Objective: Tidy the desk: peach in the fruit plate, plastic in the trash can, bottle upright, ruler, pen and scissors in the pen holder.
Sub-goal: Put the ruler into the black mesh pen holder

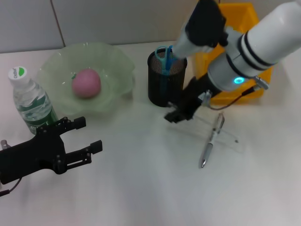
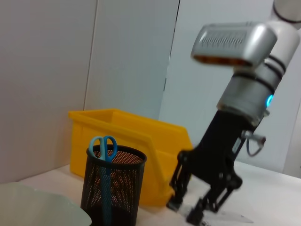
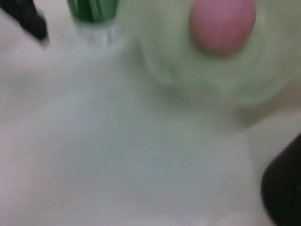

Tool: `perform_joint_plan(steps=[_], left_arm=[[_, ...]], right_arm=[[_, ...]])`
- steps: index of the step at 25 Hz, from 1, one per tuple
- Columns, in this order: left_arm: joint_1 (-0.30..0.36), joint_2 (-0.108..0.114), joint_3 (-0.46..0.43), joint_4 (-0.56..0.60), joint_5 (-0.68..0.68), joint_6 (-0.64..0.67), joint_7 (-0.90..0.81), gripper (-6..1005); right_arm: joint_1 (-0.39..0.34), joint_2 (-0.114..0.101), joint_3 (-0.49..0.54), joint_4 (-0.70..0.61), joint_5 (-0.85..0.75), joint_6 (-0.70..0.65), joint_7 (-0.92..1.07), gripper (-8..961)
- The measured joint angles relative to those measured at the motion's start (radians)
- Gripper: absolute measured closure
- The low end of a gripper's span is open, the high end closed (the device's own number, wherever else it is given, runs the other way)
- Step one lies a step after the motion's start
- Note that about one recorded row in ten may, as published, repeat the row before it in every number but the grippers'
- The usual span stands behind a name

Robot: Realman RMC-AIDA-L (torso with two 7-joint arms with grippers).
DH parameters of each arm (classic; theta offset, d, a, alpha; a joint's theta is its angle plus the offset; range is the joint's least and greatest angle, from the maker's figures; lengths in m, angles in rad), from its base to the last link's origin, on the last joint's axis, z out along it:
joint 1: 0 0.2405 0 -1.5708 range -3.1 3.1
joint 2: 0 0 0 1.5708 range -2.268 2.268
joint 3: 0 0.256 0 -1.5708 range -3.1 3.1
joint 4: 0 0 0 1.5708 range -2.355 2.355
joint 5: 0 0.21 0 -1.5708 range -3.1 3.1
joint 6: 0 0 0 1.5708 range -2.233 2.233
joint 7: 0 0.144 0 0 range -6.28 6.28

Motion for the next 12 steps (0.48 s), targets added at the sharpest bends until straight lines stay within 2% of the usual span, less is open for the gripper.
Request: perform_joint_plan(steps=[7, 10, 12], left_arm=[[0.000, 0.000, -0.005, 0.000, 0.000, 0.001, -0.002, 186], [0.000, 0.000, -0.005, 0.000, 0.000, 0.000, -0.002, 186], [0.001, 0.000, -0.005, 0.000, 0.000, 0.000, -0.003, 186]], right_arm=[[-0.108, -0.001, 0.062, -0.281, 0.152, -0.044, 0.041, 571], [-0.180, 0.000, 0.070, -0.392, 0.231, 0.017, 0.046, 571], [-0.195, 0.000, 0.070, -0.407, 0.250, 0.038, 0.044, 568]])
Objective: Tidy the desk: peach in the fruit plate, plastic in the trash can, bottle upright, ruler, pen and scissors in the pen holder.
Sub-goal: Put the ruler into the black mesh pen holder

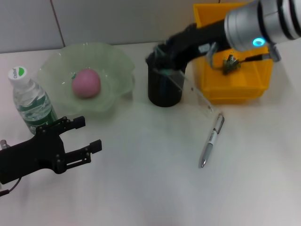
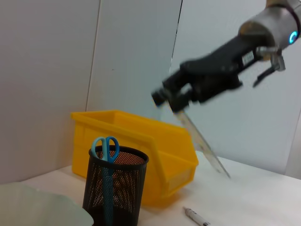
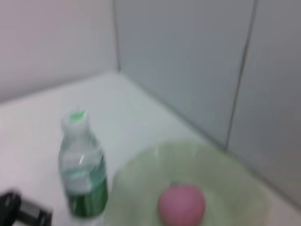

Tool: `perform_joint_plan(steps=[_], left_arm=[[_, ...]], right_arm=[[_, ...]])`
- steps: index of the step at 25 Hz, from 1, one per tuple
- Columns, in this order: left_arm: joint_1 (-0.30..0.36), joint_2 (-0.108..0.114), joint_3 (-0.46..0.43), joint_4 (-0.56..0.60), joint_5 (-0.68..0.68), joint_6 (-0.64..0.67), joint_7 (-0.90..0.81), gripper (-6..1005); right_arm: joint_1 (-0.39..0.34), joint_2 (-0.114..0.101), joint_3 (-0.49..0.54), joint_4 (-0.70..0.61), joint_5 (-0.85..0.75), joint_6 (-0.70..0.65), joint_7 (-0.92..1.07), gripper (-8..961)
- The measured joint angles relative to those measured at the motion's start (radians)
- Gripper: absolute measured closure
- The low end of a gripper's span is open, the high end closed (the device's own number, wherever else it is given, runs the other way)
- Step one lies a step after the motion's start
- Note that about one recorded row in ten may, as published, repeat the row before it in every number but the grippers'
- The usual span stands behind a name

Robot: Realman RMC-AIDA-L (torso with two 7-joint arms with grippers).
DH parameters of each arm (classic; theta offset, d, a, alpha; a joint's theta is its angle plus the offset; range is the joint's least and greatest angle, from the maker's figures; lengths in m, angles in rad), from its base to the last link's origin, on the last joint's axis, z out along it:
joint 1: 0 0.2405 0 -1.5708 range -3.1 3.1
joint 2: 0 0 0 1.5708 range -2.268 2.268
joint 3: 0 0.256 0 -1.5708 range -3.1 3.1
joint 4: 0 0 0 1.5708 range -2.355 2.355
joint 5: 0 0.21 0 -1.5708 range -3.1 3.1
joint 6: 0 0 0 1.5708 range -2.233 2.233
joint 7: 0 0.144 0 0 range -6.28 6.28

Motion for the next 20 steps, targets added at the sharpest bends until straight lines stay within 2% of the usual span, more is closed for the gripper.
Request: perform_joint_plan(steps=[2, 4, 7, 19, 20], left_arm=[[0.002, 0.000, 0.000, 0.000, 0.000, 0.000, 0.000, 186], [0.002, 0.000, 0.000, 0.000, 0.000, 0.000, -0.001, 186], [0.000, 0.000, 0.000, 0.000, 0.000, 0.000, -0.001, 186], [-0.017, -0.003, 0.007, -0.002, 0.000, -0.002, 0.010, 186], [-0.018, -0.003, 0.008, -0.003, 0.000, -0.001, 0.014, 186]], right_arm=[[-0.050, -0.001, 0.000, -0.035, 0.065, 0.096, -0.026, 564], [-0.060, -0.001, 0.000, -0.037, 0.086, 0.126, -0.038, 561], [-0.095, 0.000, 0.000, 0.002, 0.213, 0.270, -0.119, 556], [-0.083, -0.002, 0.003, 0.250, 0.556, 0.499, -0.387, 535], [-0.073, -0.002, 0.004, 0.306, 0.641, 0.521, -0.458, 533]])
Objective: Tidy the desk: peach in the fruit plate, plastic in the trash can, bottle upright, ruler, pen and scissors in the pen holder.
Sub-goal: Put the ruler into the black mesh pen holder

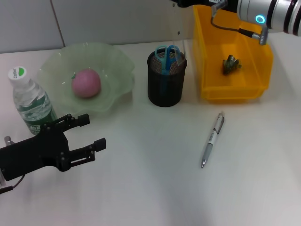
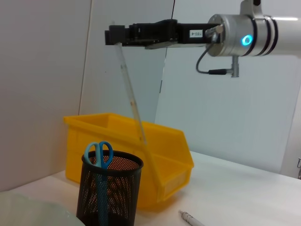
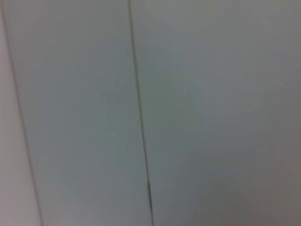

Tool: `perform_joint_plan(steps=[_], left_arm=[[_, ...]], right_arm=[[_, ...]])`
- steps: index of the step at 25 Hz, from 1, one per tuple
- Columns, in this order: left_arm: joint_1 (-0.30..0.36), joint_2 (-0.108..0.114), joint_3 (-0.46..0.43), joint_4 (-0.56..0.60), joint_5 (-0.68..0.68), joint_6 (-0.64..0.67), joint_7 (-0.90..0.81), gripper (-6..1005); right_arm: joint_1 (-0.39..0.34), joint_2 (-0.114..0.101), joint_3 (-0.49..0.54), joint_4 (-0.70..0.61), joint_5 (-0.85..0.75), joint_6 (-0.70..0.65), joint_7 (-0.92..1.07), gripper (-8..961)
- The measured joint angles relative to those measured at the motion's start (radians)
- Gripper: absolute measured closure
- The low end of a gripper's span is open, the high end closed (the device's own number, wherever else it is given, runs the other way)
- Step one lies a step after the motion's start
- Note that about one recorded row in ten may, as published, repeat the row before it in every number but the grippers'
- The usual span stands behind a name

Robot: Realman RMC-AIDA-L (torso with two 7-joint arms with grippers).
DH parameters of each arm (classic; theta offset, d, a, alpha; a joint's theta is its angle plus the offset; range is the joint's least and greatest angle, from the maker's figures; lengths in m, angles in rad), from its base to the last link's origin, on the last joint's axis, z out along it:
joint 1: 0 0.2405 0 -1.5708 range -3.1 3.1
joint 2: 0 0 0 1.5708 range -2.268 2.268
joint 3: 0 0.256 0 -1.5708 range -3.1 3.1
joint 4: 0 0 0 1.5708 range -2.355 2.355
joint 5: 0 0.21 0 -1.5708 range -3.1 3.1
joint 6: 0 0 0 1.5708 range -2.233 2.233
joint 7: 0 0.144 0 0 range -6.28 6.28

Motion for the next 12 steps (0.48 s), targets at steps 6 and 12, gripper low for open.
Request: perform_joint_plan(steps=[6, 12], left_arm=[[-0.002, -0.001, 0.000, -0.005, 0.000, -0.001, 0.010, 186], [-0.003, -0.005, -0.001, -0.015, 0.000, -0.004, 0.035, 186]], right_arm=[[0.026, -0.001, 0.003, 0.119, 0.152, 0.010, -0.144, 523], [0.053, -0.001, 0.005, 0.229, 0.295, 0.006, -0.302, 513]])
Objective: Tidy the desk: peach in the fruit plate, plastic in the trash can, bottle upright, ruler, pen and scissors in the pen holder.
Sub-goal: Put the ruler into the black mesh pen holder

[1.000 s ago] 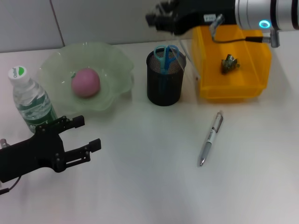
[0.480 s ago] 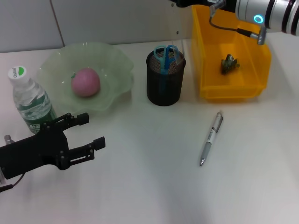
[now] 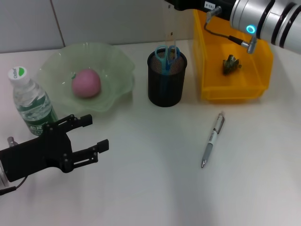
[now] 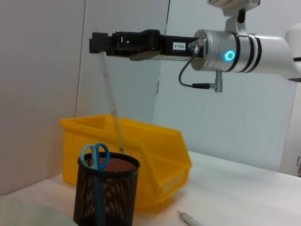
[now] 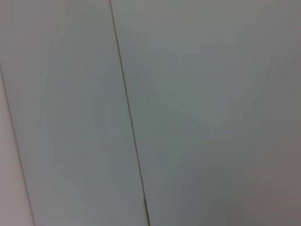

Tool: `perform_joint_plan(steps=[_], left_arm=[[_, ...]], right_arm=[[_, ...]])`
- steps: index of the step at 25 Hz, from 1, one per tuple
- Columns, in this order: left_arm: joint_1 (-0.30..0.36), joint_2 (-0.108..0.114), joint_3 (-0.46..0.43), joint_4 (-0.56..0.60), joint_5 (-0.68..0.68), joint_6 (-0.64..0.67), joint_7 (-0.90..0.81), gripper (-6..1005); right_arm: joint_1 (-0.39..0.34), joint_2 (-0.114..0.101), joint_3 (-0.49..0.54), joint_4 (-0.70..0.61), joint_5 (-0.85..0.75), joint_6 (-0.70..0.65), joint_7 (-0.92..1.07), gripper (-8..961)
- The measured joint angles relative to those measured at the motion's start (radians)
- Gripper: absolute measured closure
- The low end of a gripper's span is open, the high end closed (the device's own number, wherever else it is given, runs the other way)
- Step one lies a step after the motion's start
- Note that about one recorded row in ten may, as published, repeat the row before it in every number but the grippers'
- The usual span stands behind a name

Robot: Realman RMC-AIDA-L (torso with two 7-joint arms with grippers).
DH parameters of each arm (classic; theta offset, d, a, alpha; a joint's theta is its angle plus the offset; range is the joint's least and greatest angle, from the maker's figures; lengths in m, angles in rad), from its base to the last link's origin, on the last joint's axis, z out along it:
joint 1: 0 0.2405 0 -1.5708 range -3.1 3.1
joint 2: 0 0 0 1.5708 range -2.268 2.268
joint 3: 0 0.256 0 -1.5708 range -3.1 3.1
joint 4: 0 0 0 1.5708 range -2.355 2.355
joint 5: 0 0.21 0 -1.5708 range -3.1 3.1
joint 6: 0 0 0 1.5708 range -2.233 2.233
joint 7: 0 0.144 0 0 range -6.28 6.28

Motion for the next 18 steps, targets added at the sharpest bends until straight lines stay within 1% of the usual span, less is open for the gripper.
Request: perform_joint_plan(steps=[3, 10, 15, 18], left_arm=[[-0.003, 0.000, 0.001, -0.005, 0.000, -0.001, 0.001, 187], [-0.004, 0.000, 0.001, -0.005, 0.000, -0.001, 0.001, 187], [-0.004, 0.001, 0.001, -0.005, 0.001, -0.001, 0.001, 187], [-0.002, 0.002, 0.001, -0.005, 0.002, -0.001, 0.001, 187]], right_arm=[[0.015, 0.000, 0.000, 0.057, 0.062, -0.003, -0.072, 508], [0.045, 0.002, 0.000, 0.126, 0.100, -0.005, -0.127, 496], [0.071, 0.003, -0.004, 0.198, 0.171, -0.006, -0.202, 487], [0.087, 0.003, -0.001, 0.229, 0.175, -0.006, -0.217, 482]])
